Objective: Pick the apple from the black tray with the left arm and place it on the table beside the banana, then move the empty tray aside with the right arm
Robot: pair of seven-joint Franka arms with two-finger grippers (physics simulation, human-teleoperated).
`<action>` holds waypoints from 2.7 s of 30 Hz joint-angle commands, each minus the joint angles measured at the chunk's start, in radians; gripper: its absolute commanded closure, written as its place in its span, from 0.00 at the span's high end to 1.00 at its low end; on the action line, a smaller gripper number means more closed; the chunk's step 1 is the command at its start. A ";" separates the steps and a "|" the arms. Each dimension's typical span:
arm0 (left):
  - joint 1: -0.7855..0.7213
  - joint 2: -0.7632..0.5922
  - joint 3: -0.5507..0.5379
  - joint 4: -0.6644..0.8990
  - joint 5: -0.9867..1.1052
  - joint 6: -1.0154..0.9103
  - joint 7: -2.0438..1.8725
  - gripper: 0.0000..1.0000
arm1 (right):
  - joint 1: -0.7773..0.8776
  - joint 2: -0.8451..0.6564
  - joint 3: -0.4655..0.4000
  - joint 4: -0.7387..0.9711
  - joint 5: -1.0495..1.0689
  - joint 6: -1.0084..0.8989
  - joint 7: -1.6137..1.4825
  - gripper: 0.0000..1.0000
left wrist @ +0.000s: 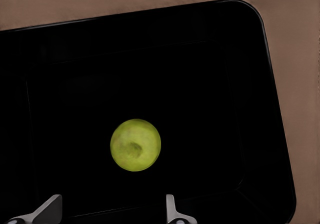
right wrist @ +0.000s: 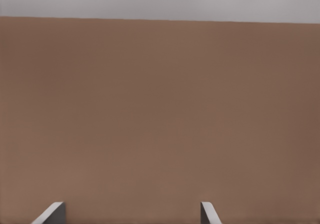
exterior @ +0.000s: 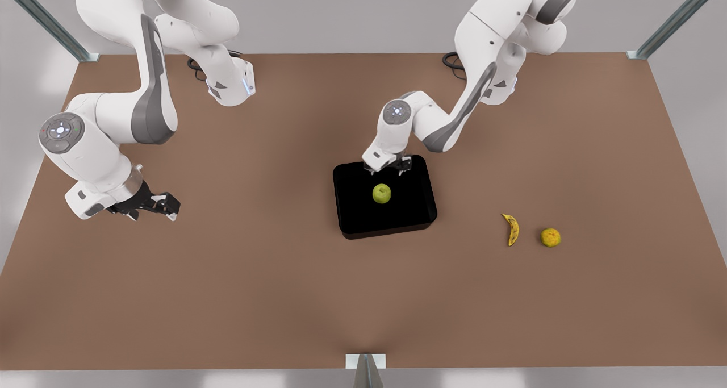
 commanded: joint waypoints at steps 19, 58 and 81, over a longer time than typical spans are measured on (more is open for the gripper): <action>0.008 0.132 0.015 0.047 0.146 0.113 -0.425 1.00 | 0.000 0.002 0.000 -0.001 0.001 -0.005 -0.026 1.00; 0.012 0.216 0.017 0.072 0.199 0.159 -0.458 0.76 | -0.001 0.002 0.000 -0.001 0.004 -0.005 -0.026 1.00; 0.485 0.063 0.020 0.017 -0.021 -0.022 0.397 0.70 | 0.307 0.145 0.153 0.080 0.047 -0.034 0.316 1.00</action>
